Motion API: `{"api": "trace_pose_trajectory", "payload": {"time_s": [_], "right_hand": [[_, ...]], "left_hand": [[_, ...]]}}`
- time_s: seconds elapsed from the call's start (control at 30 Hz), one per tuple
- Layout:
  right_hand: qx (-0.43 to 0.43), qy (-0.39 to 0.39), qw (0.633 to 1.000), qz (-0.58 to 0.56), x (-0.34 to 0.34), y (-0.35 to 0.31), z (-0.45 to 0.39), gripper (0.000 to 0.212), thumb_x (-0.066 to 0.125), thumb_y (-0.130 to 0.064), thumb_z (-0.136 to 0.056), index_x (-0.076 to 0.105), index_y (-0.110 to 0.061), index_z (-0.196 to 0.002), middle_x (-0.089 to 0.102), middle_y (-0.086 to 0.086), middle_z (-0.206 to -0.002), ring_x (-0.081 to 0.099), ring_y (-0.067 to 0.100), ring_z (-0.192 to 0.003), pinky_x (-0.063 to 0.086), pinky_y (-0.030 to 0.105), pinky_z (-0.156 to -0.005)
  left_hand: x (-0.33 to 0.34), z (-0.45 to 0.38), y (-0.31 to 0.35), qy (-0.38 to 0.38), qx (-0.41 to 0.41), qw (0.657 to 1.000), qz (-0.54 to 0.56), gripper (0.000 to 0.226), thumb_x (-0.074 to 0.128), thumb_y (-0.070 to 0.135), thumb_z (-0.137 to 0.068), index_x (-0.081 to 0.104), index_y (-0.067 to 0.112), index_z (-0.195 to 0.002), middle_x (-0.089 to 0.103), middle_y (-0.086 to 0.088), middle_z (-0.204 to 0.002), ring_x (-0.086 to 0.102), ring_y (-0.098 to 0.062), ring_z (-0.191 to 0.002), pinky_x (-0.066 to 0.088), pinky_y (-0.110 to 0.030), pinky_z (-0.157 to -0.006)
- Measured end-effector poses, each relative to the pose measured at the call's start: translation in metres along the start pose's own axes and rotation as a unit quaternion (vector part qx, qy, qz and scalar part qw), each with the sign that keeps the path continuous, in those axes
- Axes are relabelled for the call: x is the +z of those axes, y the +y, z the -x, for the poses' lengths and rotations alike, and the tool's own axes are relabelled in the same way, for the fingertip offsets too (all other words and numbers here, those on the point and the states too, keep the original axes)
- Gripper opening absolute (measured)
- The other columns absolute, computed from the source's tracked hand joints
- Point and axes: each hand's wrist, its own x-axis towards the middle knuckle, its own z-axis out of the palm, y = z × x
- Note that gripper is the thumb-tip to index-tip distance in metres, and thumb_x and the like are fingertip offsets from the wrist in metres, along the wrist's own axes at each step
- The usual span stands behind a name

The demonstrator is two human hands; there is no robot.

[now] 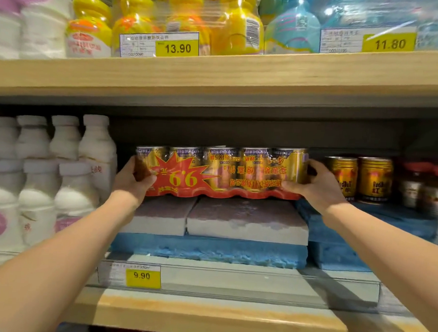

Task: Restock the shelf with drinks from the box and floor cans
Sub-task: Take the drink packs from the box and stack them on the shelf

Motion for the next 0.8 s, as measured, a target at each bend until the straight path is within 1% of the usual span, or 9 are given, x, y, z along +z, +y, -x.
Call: {"api": "trace_pose_trajectory", "payload": {"time_s": [0.1,0.23,0.4,0.57,0.8], "right_hand": [[0.001,-0.005,1.000,0.012,0.010,-0.002,0.000,0.080,0.075,-0.012,-0.070,0.031,-0.008,-0.137,0.049,0.012,-0.136,0.047,0.029,-0.124,0.036,0.037,-0.104],[0.028,-0.017,0.999,-0.011,0.019,-0.002,-0.004,0.080,0.074,-0.005,-0.071,0.029,-0.008,-0.136,0.048,0.013,-0.135,0.046,0.028,-0.124,0.037,0.037,-0.103],[0.055,-0.032,0.998,-0.012,0.024,-0.002,-0.010,0.077,0.074,-0.001,-0.070,0.028,-0.008,-0.132,0.048,0.014,-0.133,0.045,0.028,-0.124,0.037,0.036,-0.102],[0.071,-0.063,0.995,0.012,0.031,-0.002,-0.011,0.076,0.074,-0.002,-0.070,0.028,-0.008,-0.130,0.047,0.013,-0.133,0.045,0.028,-0.124,0.038,0.036,-0.102],[0.082,-0.077,0.993,0.038,0.034,-0.004,-0.010,0.076,0.072,-0.004,-0.072,0.024,-0.008,-0.131,0.045,0.013,-0.135,0.043,0.029,-0.126,0.036,0.037,-0.103]], "left_hand": [[0.003,-0.002,-0.002,0.009,-0.003,0.999,-0.034,0.055,0.054,0.007,-0.087,0.033,0.010,-0.138,0.045,-0.016,-0.139,0.040,-0.033,-0.129,0.033,-0.045,-0.108],[0.008,-0.008,-0.004,0.005,-0.002,0.999,-0.054,0.057,0.052,0.003,-0.088,0.029,0.010,-0.140,0.042,-0.015,-0.141,0.038,-0.031,-0.131,0.030,-0.042,-0.109],[0.015,-0.019,-0.010,-0.008,-0.011,0.999,-0.040,0.057,0.049,-0.002,-0.087,0.028,0.011,-0.138,0.040,-0.015,-0.142,0.035,-0.030,-0.133,0.027,-0.046,-0.112],[0.015,-0.023,-0.021,-0.022,-0.049,0.998,-0.015,0.052,0.047,-0.004,-0.088,0.031,0.011,-0.135,0.044,-0.019,-0.137,0.040,-0.033,-0.128,0.032,-0.047,-0.107],[0.014,-0.027,-0.029,-0.036,-0.064,0.997,0.007,0.056,0.047,-0.003,-0.088,0.029,0.015,-0.138,0.043,-0.016,-0.138,0.039,-0.033,-0.129,0.032,-0.048,-0.106]]}}
